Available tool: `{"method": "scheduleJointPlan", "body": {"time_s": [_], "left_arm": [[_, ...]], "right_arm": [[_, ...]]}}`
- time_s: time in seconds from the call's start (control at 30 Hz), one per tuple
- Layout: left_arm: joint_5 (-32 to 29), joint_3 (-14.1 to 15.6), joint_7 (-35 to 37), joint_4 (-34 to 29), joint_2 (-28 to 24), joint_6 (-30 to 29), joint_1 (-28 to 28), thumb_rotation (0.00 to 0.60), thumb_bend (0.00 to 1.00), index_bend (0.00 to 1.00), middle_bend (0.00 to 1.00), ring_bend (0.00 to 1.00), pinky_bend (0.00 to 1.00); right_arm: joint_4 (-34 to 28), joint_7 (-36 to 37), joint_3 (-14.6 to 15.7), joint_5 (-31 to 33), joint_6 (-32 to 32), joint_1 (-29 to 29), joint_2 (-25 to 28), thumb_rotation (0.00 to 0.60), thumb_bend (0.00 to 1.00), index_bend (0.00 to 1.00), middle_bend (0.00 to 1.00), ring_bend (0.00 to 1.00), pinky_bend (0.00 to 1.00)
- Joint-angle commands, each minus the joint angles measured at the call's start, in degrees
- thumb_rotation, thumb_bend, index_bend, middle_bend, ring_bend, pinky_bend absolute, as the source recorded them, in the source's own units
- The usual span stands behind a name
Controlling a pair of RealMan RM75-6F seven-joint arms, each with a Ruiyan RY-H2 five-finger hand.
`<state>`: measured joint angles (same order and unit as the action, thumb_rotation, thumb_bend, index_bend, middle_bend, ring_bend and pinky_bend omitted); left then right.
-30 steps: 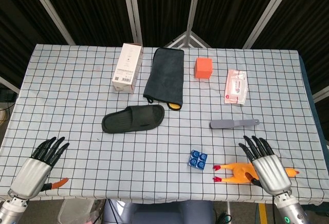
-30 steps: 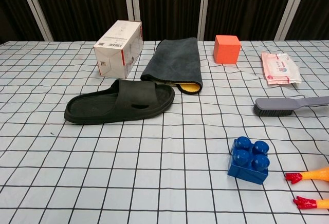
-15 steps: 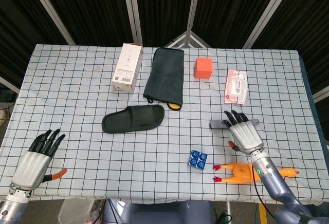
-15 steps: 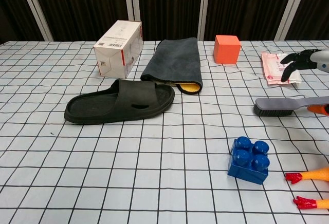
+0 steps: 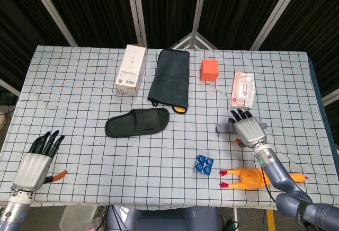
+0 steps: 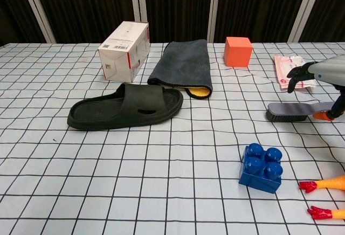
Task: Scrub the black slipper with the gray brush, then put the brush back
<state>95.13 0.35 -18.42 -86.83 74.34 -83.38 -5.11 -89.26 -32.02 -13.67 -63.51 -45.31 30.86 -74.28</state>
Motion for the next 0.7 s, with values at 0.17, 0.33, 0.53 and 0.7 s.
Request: {"method": "scheduleJointPlan", "body": {"time_s": [0.17, 0.33, 0.53, 0.7], "left_arm": [[-1.65, -0.39, -0.46, -0.24, 0.06, 1.35, -0.65, 0.461, 0.06, 0.00, 0.00, 0.00, 0.13], [-2.25, -0.46, -0.62, -0.28, 0.07, 1.95, -1.04, 0.467, 0.07, 0.00, 0.00, 0.00, 0.13], [-2.92, -0.47, -0.70, -0.14, 0.09, 2.70, -1.49, 0.465, 0.07, 0.00, 0.00, 0.00, 0.13], [-3.52, -0.44, -0.79, -0.28, -0.05, 2.95, -1.61, 0.465, 0.07, 0.00, 0.00, 0.00, 0.13]], "right_arm": [[2.49, 2.09, 1.01, -0.30, 0.51, 1.55, -0.97, 0.600, 0.37, 0.27, 0.11, 0.06, 0.15], [4.73, 3.87, 1.61, -0.45, 1.13, 2.68, -2.35, 0.600, 0.37, 0.27, 0.11, 0.06, 0.15], [6.68, 5.19, 2.65, -1.16, 1.29, 3.55, -3.85, 0.600, 0.37, 0.27, 0.11, 0.06, 0.15], [7.86, 5.92, 3.18, -1.39, 1.17, 4.32, -4.65, 0.600, 0.37, 0.27, 0.11, 0.07, 0.15]]}}
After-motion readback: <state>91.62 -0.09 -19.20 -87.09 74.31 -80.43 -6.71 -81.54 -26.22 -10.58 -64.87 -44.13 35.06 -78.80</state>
